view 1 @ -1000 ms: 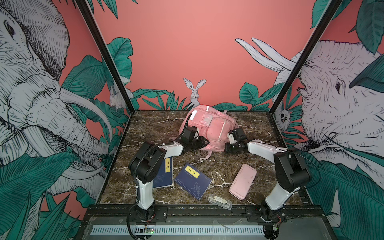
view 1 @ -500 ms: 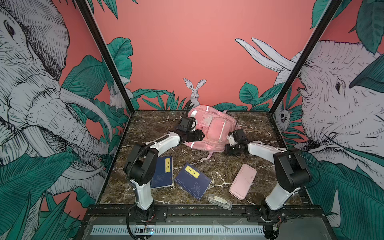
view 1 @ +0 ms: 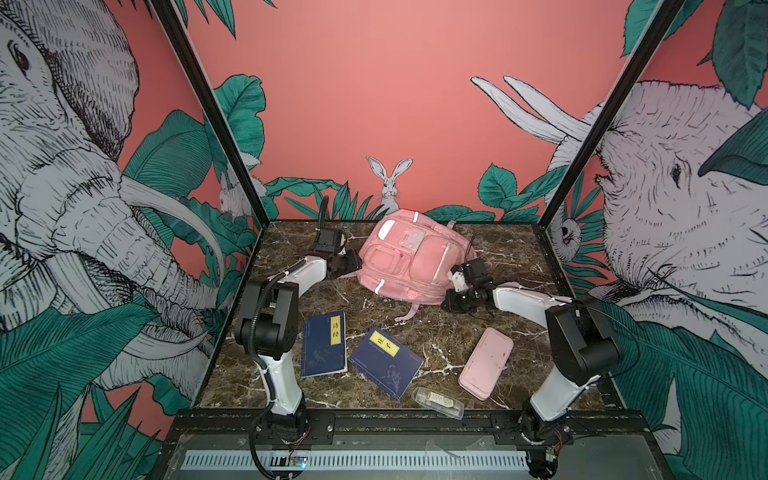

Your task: Pack the student bag

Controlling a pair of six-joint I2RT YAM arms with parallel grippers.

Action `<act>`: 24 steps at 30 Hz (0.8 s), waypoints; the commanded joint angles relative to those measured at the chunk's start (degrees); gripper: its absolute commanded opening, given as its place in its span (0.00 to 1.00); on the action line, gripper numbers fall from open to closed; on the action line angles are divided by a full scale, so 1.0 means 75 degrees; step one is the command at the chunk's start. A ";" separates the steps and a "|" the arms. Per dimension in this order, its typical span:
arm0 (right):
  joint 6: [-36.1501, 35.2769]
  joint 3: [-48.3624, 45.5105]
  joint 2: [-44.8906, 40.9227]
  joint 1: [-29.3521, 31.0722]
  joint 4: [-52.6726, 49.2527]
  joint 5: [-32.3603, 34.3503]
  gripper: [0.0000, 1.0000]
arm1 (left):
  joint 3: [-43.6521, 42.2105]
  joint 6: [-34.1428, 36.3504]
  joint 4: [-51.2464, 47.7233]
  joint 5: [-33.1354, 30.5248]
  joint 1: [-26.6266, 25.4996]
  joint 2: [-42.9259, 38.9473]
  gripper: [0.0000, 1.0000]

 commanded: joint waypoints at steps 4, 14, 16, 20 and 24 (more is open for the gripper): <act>-0.0045 0.0229 -0.0003 0.0055 -0.0060 -0.0145 0.01 | 0.0190 -0.0557 0.1016 0.0847 -0.0086 0.0675 0.62; 0.0101 0.0244 0.0083 0.0251 0.0043 -0.0565 0.01 | -0.0321 -0.1590 0.2288 0.1752 -0.0040 0.1136 0.08; 0.0169 0.0304 0.0171 0.0392 0.0072 -0.0696 0.01 | -0.0543 -0.1734 0.2496 0.1731 -0.0040 0.1053 0.00; 0.0425 0.0475 0.0527 0.0845 0.0301 -0.0988 0.01 | -0.0942 -0.2090 0.2917 0.1665 -0.0040 0.0912 0.00; 0.0672 0.0841 0.0994 0.1373 0.0488 -0.1142 0.01 | -0.1239 -0.2435 0.3325 0.1579 -0.0034 0.0823 0.00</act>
